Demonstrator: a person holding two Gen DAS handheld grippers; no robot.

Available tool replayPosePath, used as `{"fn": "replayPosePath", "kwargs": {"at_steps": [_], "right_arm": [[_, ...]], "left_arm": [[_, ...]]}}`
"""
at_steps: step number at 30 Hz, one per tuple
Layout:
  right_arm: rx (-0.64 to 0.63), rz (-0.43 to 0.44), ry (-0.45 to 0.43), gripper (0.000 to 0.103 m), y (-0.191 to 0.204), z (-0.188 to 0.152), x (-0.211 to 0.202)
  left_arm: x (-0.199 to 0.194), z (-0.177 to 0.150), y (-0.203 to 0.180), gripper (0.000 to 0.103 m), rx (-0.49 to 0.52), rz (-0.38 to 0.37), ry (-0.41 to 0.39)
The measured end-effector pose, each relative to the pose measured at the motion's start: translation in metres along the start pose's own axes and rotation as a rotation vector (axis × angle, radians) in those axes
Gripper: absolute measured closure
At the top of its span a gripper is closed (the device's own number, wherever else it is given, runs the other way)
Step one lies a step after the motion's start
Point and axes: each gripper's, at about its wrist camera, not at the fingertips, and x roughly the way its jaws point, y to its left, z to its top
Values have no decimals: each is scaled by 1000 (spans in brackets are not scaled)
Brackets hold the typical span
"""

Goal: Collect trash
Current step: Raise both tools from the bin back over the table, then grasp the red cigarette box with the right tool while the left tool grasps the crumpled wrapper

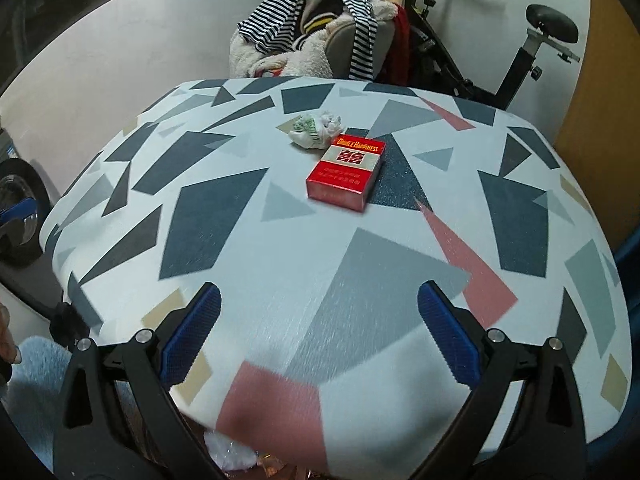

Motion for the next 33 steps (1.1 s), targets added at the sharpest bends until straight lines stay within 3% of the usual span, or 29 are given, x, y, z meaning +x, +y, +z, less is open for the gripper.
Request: {"fn": "replayPosePath", "kwargs": {"at_steps": [14, 19, 21, 24, 28, 30, 33], "right_arm": [[108, -13, 48, 6, -20, 65, 82], [195, -78, 79, 6, -25, 92, 111], [217, -66, 93, 6, -28, 97, 118], [182, -72, 141, 7, -25, 101, 132], [102, -60, 155, 32, -23, 100, 135], [67, -22, 148, 36, -24, 96, 131], [37, -34, 107, 38, -30, 89, 116]], "left_arm": [[45, 11, 49, 11, -78, 19, 23], [60, 14, 53, 10, -89, 6, 31], [65, 17, 51, 10, -85, -1, 33], [73, 22, 47, 10, -80, -13, 34], [85, 30, 42, 10, -92, -47, 45], [93, 32, 40, 10, -110, -72, 57], [110, 37, 30, 10, -117, -87, 91]]}}
